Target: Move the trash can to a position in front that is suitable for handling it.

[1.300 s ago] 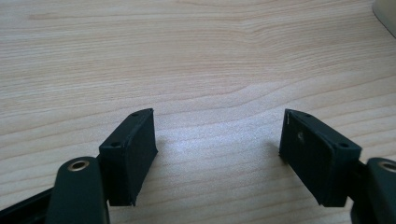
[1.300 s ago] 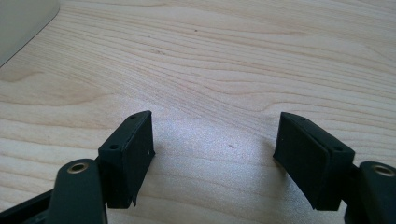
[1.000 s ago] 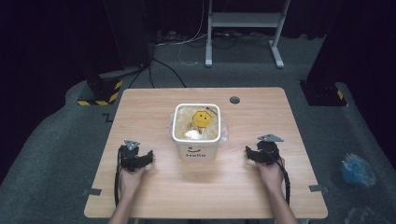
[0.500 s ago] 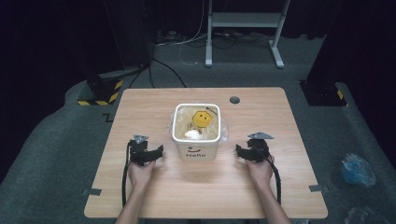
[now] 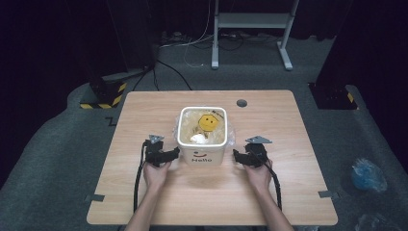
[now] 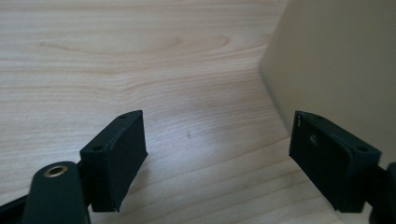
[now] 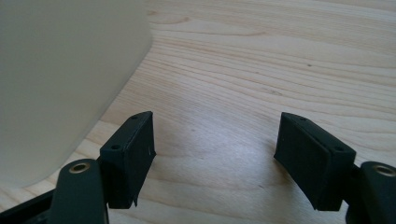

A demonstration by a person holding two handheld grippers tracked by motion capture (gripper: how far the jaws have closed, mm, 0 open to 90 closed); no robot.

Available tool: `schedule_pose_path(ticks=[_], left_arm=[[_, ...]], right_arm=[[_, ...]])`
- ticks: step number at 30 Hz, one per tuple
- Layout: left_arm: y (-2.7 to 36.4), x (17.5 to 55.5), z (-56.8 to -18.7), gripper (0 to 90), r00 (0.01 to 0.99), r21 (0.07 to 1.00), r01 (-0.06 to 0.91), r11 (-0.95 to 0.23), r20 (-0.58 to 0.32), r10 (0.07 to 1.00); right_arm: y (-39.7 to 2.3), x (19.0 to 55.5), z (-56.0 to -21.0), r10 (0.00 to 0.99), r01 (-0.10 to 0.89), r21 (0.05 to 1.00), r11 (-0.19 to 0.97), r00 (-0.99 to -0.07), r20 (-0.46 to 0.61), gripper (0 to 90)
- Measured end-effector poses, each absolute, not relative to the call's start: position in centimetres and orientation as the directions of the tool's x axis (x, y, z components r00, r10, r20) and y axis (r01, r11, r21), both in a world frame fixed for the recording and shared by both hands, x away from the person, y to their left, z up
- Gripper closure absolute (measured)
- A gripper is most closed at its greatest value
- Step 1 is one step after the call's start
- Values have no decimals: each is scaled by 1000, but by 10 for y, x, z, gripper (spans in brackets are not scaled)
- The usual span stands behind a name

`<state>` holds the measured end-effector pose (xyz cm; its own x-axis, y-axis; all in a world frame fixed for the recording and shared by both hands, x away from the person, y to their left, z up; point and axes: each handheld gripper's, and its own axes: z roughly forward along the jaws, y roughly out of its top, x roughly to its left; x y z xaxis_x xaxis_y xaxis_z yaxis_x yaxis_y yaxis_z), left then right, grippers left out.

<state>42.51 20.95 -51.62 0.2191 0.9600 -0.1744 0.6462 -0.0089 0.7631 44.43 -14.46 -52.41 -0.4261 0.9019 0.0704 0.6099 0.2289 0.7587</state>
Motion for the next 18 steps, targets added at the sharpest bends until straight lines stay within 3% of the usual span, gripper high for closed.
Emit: schedule_pose_path(ticks=[18], left_arm=[[198, 423, -516, 222, 276, 769, 638, -50, -167, 947]], right_arm=[[-121, 444, -523, 867, 605, 749, 268, -491, 86, 274]])
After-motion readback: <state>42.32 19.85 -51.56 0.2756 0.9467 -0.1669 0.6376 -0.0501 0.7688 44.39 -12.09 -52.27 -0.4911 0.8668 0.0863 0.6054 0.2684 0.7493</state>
